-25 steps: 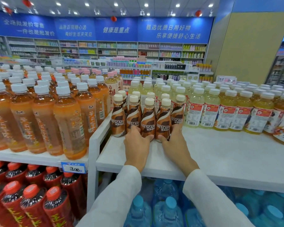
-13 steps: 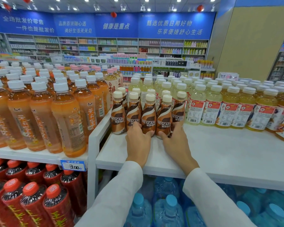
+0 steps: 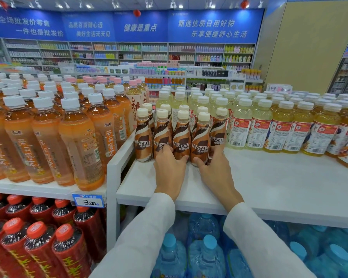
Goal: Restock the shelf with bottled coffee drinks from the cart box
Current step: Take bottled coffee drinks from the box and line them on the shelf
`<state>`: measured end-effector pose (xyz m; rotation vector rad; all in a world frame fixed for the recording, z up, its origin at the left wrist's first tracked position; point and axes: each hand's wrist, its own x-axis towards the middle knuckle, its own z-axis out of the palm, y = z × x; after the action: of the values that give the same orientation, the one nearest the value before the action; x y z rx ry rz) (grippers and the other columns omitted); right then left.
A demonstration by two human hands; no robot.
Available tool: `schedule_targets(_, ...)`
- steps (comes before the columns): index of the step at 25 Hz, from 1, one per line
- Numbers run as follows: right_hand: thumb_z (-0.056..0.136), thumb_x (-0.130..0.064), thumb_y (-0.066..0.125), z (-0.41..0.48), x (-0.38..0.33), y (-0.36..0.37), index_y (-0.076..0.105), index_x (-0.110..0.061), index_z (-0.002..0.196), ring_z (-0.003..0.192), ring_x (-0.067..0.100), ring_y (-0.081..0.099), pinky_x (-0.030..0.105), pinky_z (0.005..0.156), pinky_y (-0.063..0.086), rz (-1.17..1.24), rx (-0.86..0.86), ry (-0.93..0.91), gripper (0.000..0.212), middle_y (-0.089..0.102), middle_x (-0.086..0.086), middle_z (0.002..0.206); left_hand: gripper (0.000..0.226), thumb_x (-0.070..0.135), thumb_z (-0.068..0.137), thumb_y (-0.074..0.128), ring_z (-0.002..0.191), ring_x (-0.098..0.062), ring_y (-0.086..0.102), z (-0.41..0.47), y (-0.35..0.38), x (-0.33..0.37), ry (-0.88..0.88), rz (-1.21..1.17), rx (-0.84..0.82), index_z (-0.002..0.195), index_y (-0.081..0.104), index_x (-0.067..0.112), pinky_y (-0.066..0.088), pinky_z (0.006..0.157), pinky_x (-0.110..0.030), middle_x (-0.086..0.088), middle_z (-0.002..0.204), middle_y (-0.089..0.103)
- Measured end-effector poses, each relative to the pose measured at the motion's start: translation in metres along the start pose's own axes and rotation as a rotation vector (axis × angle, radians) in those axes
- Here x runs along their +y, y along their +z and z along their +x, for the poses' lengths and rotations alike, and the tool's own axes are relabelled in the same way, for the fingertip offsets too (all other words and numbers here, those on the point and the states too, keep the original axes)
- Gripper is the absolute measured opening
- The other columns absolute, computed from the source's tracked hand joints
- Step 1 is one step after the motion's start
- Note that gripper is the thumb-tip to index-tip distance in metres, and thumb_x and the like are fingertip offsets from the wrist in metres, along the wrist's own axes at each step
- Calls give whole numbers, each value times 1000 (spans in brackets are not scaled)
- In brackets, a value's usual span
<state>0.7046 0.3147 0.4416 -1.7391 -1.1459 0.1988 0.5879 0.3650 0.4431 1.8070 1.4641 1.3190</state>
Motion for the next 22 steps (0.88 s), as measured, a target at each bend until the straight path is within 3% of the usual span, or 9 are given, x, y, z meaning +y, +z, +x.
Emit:
schedule_targets(11,93,-35,69,-4,-3,-2,40,-22,135,126,26,56,40,107,46,-11,-22,9,52,55,3,139,46,34,86,77,110,-22,62,-5,-5,5,2,16,-9,123,58,15,54,94,-35,-5,119,65)
schedule_targets(15,96,-34,64,-26,-12,-11,41,-17,143,132,27,52,40,111,42,-94,-81,8,55,50,6,147,36,38,88,73,106,-21,63,-21,-21,4,9,-5,-39,116,62,19,52,92,-32,0,116,68)
schedule_targets(18,98,-33,59,-67,-17,-20,38,-17,150,135,24,46,36,112,36,-162,-148,-63,58,44,5,152,43,42,91,67,118,-19,58,-48,-45,-8,-31,72,-19,129,59,23,48,104,-36,3,130,63)
schedule_targets(20,99,-35,57,-98,-18,-25,46,-19,146,134,23,46,37,111,35,-135,-202,-138,51,47,2,150,45,40,94,63,124,-10,51,-77,-71,-22,-47,51,26,135,56,24,38,110,-22,7,137,58)
schedule_targets(22,98,-32,60,-131,-24,-22,55,-19,139,131,25,48,39,108,36,-38,-241,-213,43,53,4,145,41,39,95,61,120,-2,49,-113,-106,-44,-70,49,117,134,58,26,33,103,-8,12,134,58)
